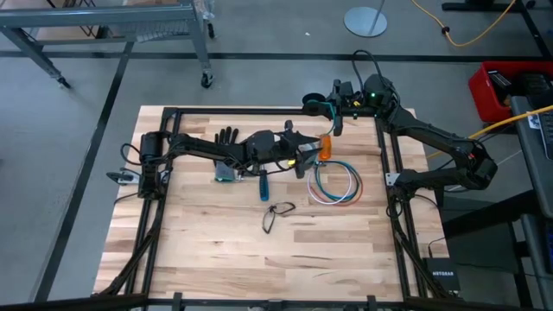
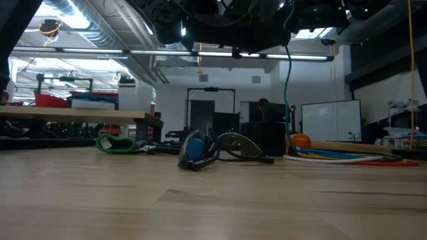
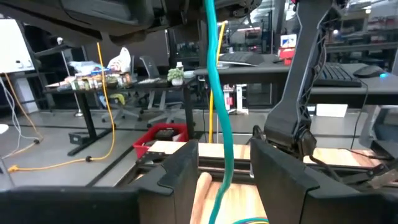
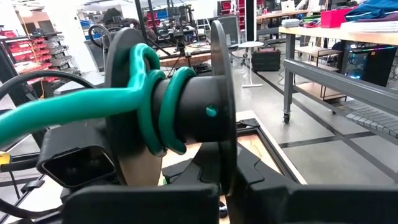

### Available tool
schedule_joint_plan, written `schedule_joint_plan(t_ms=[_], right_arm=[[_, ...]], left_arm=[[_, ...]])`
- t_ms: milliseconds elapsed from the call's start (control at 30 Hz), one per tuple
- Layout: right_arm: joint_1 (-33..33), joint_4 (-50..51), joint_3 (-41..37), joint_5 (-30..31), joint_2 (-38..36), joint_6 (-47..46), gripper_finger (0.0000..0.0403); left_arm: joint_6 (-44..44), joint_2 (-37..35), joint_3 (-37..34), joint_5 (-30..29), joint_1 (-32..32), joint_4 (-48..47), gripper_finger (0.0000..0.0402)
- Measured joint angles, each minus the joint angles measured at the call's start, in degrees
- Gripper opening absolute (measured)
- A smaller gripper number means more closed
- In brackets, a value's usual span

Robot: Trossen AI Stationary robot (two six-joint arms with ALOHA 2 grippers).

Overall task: Coil cords
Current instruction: Coil the green wire onto the spool

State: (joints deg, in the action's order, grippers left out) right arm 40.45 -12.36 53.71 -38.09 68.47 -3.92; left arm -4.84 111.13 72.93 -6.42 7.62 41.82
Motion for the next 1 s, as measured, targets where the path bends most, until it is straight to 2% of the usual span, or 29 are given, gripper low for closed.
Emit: schedule_joint_plan(t_ms=[167,433,633,1000], right_arm=[[0.0,-0.2,0.0,0.0,0.0,0.0,0.0001],[0.0,-0.3,0.0,0.0,0.0,0.0,0.0001],[0.0,-0.4,0.0,0.0,0.0,-0.1,0.0001],[0.1,3.6,0.0,-1.1,-2.4,0.2,0.0001]], left_arm=[[0.1,0.0,0.0,0.0,0.0,0.4,0.0101],[-0.5,0.1,0.0,0.0,0.0,0.4,0.0011],[-0.5,0.1,0.0,-0.2,0.0,-1.1,0.0004],[-0.1,0.0,0.0,-5.1,0.0,-10.6,0.0002]])
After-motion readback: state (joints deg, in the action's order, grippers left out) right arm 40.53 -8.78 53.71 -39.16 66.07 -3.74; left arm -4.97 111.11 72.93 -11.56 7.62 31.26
